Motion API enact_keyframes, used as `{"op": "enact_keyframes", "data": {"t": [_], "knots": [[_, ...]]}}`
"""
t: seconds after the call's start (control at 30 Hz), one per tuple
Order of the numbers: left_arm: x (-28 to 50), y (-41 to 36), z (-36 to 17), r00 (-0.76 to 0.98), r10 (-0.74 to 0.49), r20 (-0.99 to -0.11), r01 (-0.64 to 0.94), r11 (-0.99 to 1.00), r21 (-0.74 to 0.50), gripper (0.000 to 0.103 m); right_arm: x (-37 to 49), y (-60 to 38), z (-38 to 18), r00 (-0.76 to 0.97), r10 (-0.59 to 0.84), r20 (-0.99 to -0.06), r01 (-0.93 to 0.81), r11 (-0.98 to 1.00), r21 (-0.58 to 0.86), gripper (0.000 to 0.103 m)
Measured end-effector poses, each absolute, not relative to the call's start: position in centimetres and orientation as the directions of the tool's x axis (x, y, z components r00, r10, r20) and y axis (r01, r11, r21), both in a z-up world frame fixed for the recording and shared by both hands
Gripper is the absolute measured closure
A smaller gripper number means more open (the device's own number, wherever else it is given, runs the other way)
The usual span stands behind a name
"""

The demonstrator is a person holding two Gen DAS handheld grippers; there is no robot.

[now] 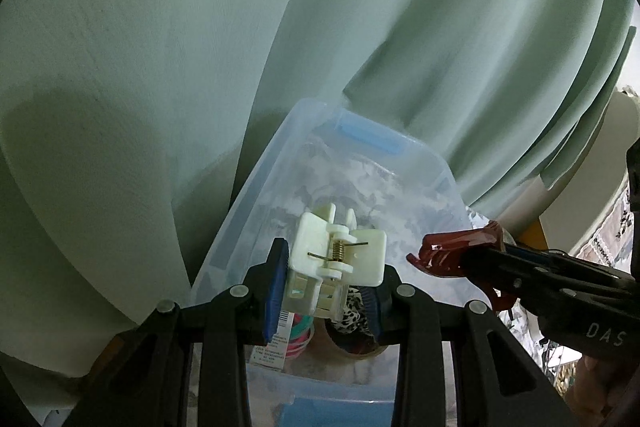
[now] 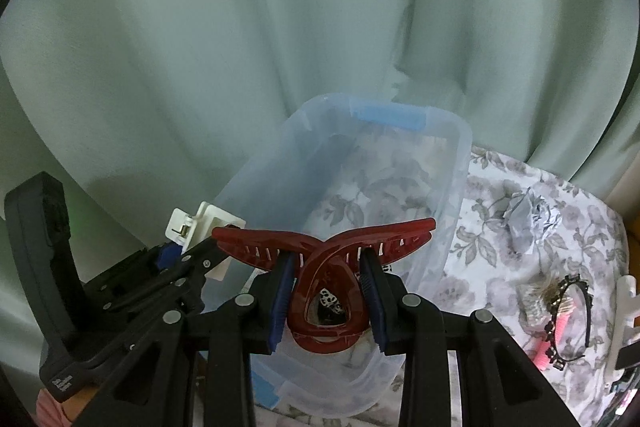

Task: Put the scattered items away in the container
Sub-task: 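Open both tools to drop the clip and hair claw into the box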

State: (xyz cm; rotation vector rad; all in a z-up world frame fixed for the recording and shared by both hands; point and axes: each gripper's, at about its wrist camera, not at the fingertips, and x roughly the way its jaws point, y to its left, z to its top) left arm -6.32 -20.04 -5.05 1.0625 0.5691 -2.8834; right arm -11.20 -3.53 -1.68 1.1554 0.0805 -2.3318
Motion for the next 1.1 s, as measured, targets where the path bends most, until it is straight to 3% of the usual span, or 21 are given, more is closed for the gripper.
{"op": "enact_keyframes", "data": {"t": [0.6,0.7,0.8,1.1], "knots": [[-7.6,-20.6,-6.2,-0.750,0.083,-0.657,0.163,-0.938,-0.305,0.068,-13.4,-4.5,-4.0,-0.447,-0.400,-0.800,0.466,-0.868,0.173,0.067],[-7.6,-20.5,-6.2,-0.750,0.093,-0.654,0.158,-0.936,-0.314,0.056,-13.5,-4.5,-4.0,-0.450,-0.396,-0.801,0.463,-0.870,0.170,0.064],[-7.7,-20.2,-6.1,-0.751,0.100,-0.652,0.149,-0.937,-0.316,0.047,-13.5,-4.4,-4.0,-0.449,-0.405,-0.797,0.458,-0.870,0.184,0.047],[-7.5,-19.7,-5.5,-0.754,0.088,-0.651,0.148,-0.943,-0.299,0.035,-13.2,-3.9,-3.7,-0.462,-0.420,-0.781,0.462,-0.866,0.192,0.047]]}}
